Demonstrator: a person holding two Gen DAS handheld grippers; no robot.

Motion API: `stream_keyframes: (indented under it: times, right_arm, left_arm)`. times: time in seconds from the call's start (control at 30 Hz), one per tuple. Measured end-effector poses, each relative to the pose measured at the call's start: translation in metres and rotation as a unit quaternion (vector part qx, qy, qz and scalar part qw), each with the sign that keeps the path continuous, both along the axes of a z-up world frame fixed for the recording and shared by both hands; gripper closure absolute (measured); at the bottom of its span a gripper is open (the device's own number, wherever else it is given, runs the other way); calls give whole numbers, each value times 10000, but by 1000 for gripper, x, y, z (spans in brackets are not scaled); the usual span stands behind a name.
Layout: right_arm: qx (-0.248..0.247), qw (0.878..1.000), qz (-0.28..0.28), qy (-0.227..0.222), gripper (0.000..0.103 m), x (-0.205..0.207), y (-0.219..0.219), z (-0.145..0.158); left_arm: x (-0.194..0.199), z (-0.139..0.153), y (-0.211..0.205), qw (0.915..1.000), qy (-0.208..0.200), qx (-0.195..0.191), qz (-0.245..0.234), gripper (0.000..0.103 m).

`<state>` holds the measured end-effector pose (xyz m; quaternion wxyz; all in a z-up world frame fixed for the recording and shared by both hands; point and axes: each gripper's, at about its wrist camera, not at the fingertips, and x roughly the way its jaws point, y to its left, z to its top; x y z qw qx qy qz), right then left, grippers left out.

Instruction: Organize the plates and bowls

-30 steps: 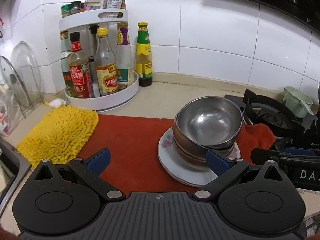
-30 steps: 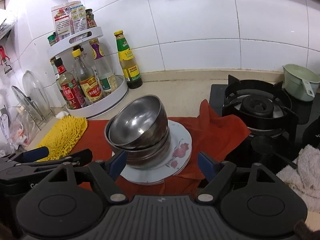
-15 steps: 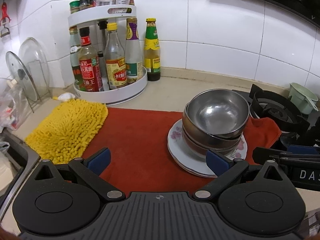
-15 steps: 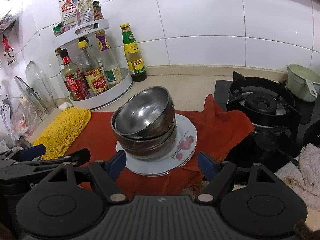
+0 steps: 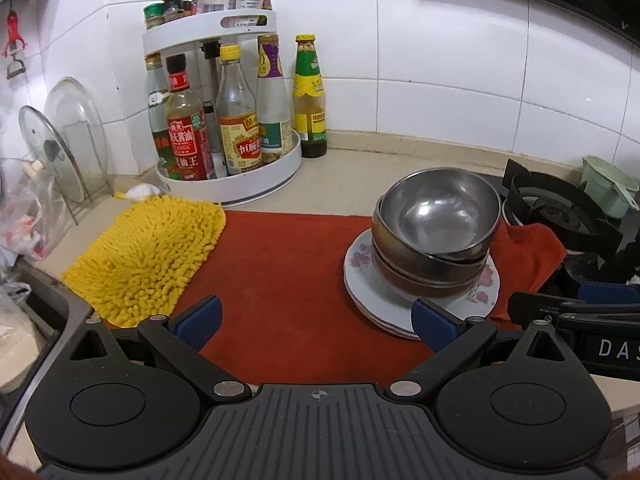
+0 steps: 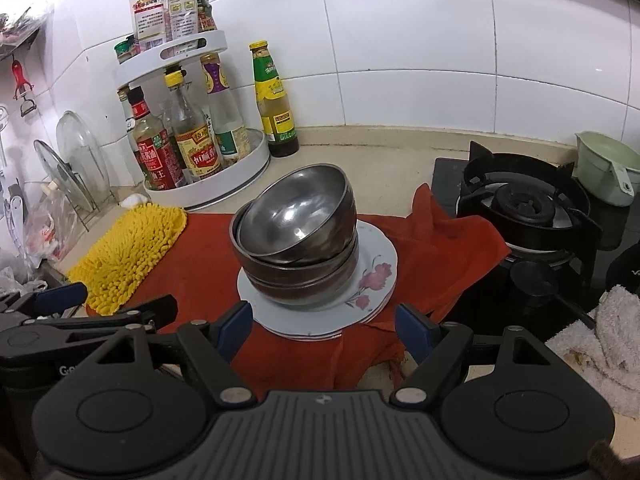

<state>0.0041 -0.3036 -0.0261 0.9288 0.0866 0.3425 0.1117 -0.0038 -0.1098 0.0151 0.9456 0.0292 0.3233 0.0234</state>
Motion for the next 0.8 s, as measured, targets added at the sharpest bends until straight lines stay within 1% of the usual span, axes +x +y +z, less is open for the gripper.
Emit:
stream_keyframes:
  times: [0.2,0.33,0.47,0.7,0.8]
  right_arm:
    - [0,10000,56,35,29,-3,-1,-2]
    - [43,10000,78,10,29,-5,-1,-2]
    - [115,9999,78,0,29,-8,-4,-3]
    - [178,9998,63,-26,29,-12,-8,-3]
    - [164,9998,79,-19,29,-14,-8,-3]
  left_arm:
    - [-4,-1,1,10000,25,6,24,0]
    - [-11,0,0,9998,-182,71,77,0]
    - [-11,1,0,9999,-154,16,24,0]
    - [-19,2,-5,9991,-376,175,0,0]
    - [-19,1,-5,9993,-342,166,11,0]
